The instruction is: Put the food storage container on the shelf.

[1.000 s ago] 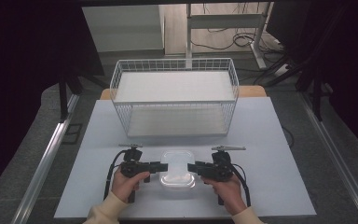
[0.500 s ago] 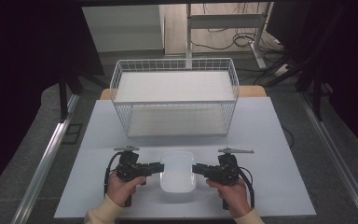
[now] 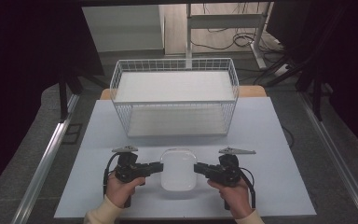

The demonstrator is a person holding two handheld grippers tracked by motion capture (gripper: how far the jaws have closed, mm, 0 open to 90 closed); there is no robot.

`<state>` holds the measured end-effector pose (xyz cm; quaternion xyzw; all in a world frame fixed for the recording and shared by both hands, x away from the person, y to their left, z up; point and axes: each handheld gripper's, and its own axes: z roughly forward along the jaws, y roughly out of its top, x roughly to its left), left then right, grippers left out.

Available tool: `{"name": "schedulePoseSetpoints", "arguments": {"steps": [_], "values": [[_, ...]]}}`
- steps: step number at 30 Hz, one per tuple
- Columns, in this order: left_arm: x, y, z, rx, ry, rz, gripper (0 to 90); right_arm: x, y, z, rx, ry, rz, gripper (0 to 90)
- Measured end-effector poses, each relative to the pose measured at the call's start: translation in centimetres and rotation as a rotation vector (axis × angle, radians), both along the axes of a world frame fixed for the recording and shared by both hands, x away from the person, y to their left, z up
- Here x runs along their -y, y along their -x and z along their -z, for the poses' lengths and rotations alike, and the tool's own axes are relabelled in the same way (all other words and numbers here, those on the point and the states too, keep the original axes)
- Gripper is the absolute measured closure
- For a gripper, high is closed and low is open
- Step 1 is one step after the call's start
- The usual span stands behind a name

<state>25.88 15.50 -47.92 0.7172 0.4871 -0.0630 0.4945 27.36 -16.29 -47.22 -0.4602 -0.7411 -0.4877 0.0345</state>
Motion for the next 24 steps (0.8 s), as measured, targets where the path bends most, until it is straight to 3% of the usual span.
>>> {"name": "schedulePoseSetpoints", "arguments": {"steps": [12,24], "values": [[-0.2,0.9,-1.6,0.08,-0.006,-0.008,78.8,-0.3,0.8,-1.7,0.084,0.011,-0.016,78.7],[-0.5,1.1,-2.5,0.115,0.001,-0.007,78.7,-0.5,1.2,-3.0,0.126,0.014,-0.023,78.9]]}}
